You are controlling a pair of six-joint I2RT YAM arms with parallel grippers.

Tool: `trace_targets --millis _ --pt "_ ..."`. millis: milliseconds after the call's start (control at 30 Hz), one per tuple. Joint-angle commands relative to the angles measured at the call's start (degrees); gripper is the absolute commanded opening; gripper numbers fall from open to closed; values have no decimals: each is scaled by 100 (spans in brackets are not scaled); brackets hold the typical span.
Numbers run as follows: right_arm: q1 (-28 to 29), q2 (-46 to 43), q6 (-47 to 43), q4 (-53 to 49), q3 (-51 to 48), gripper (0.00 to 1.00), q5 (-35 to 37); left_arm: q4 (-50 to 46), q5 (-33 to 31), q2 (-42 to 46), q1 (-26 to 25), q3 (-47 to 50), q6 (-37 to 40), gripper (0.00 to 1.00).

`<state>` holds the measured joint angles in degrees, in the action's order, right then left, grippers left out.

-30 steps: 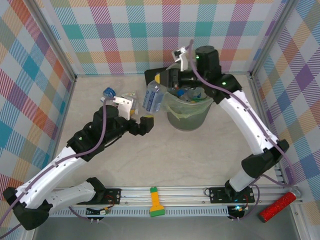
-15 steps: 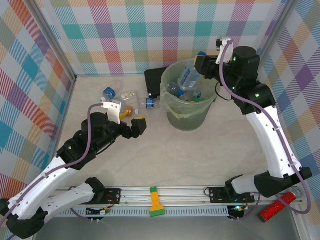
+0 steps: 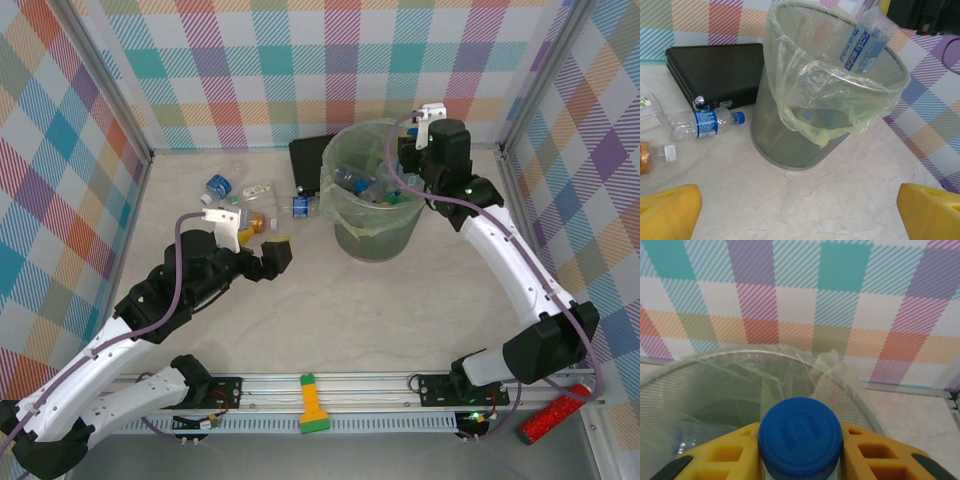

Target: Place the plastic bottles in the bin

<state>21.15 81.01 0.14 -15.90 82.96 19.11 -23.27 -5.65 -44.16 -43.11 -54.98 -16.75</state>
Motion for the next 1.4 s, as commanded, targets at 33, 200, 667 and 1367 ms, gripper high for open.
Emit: trace_targets --millis 33,200,667,1367 --pt "-110 21 -51 474 -276 33 43 77 -110 104 -69 58 -56 100" --pt "-120 186 89 296 -455 33 -64 100 -95 65 -65 61 -76 100" --pt "-230 213 170 57 -328 40 -43 105 -121 -14 -63 58 -107 99" --pt "-233 -486 639 -633 358 99 -840 -426 -1387 -512 -18 53 -464 99"
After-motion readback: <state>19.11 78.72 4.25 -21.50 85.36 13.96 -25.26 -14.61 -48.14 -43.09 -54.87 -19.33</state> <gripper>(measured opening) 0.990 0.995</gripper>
